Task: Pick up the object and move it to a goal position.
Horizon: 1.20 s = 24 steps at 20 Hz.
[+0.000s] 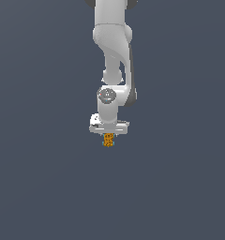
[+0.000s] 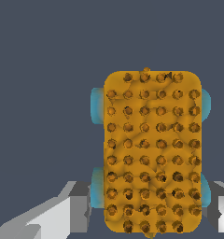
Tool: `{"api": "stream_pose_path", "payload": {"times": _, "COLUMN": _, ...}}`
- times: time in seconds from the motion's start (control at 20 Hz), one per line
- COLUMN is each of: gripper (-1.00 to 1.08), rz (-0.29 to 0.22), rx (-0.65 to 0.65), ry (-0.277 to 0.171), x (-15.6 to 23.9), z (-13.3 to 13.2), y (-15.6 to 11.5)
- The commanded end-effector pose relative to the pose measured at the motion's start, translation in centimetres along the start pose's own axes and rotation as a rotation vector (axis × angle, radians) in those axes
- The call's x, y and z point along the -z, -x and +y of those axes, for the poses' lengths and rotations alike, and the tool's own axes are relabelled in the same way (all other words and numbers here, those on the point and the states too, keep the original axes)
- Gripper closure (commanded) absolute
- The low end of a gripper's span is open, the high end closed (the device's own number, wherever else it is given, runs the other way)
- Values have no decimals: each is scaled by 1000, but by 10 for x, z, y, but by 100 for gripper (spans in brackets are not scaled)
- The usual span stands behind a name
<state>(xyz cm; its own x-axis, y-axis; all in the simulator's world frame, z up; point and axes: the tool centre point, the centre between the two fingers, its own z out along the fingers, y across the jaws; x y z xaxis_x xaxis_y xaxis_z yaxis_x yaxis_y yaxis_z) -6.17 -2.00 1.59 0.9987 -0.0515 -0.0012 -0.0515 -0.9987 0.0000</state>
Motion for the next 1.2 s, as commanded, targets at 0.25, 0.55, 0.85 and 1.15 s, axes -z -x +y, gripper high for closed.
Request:
{"api": "stream_pose_path", "payload": {"times": 0.25, "gripper": 108, "rz": 1, "rx": 0, "ry": 0, "x": -1, "z": 0, "y": -1}}
{"api": "stream_pose_path", "payload": {"times": 0.55, "gripper": 108, "rz": 1, "rx": -1, "ry": 0, "x": 1, "z": 0, "y": 0}}
{"api": "stream_pose_path", "payload": {"times": 0.85, "gripper": 108, "rz": 1, "rx": -1, "ry": 0, "x": 18, "z": -4, "y": -5}}
{"api": "stream_pose_path", "payload": {"times": 1.15, "gripper": 108, "rz": 1, "rx": -1, "ry": 0, "x": 55, "z": -12, "y": -14}}
